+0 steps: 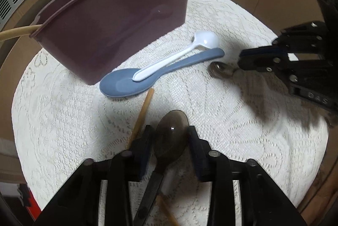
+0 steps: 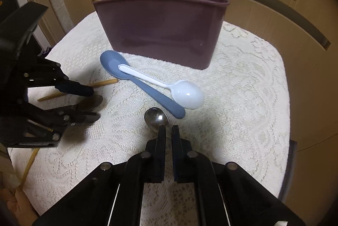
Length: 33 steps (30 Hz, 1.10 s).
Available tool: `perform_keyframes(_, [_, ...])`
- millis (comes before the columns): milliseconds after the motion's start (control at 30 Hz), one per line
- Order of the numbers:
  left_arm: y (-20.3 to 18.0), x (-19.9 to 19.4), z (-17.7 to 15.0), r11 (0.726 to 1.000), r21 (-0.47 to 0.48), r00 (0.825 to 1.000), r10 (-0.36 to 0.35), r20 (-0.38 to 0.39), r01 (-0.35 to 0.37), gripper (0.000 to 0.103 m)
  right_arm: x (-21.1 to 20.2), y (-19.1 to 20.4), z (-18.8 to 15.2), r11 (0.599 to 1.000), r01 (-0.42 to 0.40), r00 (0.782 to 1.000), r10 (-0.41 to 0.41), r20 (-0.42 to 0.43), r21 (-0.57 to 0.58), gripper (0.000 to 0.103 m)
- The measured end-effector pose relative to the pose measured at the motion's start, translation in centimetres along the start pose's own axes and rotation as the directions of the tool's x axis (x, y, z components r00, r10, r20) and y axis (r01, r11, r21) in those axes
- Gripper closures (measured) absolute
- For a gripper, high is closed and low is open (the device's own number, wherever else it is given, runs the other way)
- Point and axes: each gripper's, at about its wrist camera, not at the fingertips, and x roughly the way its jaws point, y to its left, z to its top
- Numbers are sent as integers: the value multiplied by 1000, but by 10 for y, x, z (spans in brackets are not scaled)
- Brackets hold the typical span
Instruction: Organize utensils
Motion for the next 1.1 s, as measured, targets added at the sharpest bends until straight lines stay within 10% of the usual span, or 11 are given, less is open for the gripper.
perform_keyframes(200, [3,-18,-12,999,-27,999,25,39,-24,70,-14,5,0,998,-38,999,39,28,-50,93])
perform_keyframes(333, [3,-36,-18,998,-50,996,40,82,-36,70,-1,17,7,995,-29,999,31,21,-94,64])
perform_keyframes(1100, [-15,-37,-8,999,-50,991,23,131,-16,70,5,-17,17,998,23,1000,-23,-9,51,77])
